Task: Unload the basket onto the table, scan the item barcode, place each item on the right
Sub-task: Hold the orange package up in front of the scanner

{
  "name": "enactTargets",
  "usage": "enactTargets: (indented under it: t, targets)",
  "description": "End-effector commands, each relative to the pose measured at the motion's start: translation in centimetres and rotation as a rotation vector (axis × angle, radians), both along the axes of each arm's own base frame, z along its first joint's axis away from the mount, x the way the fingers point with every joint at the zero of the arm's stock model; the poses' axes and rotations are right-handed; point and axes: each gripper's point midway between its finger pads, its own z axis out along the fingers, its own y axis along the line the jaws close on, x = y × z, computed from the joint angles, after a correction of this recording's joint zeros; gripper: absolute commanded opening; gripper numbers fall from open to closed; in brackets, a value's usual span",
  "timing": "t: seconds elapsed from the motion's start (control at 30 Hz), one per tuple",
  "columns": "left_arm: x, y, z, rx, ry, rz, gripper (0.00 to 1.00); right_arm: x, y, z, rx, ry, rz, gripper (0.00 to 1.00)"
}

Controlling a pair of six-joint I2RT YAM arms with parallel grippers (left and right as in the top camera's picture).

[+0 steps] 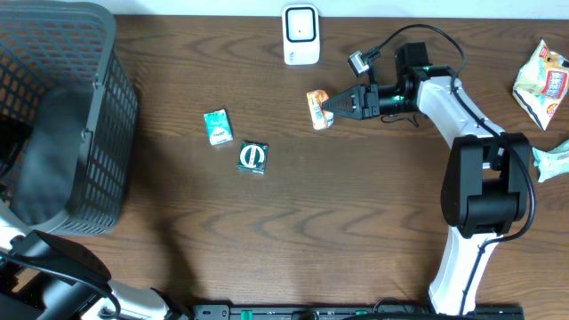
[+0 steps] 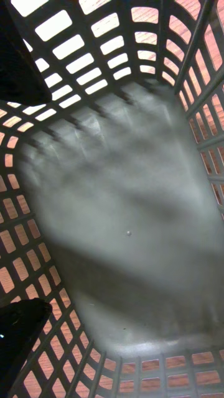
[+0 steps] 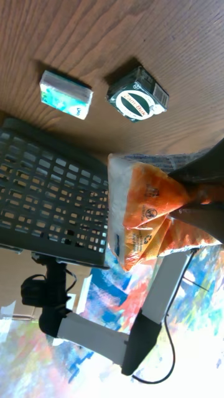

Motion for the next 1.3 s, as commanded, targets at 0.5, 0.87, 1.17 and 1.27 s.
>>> enactTargets:
  t: [0.5,0.87,1.17,1.27]
  targets:
    - [-0.2,0.1,-0.3,-0.007,0.01,0.008,0.98,3.6,-2.8,-10.3,-0.802,-0.05,-0.215,0.01]
    - [-0.2,0.1,-0.3,-0.007,0.01,0.008,0.98,16.5,-5.4,-5.5,-1.443,-1.067,-0.415,0.01]
    - [-0.2,0.1,-0.3,-0.007,0.01,0.008,0.98,19.7,2.5,4.2,-1.065,-1.506,-0.628,0.01]
    - [-0.2,0.0,-0.3,-0.008,0.01,0.008,0.97,20.2,3.0,4.6,-1.026,-1.548,-0.666,0.01]
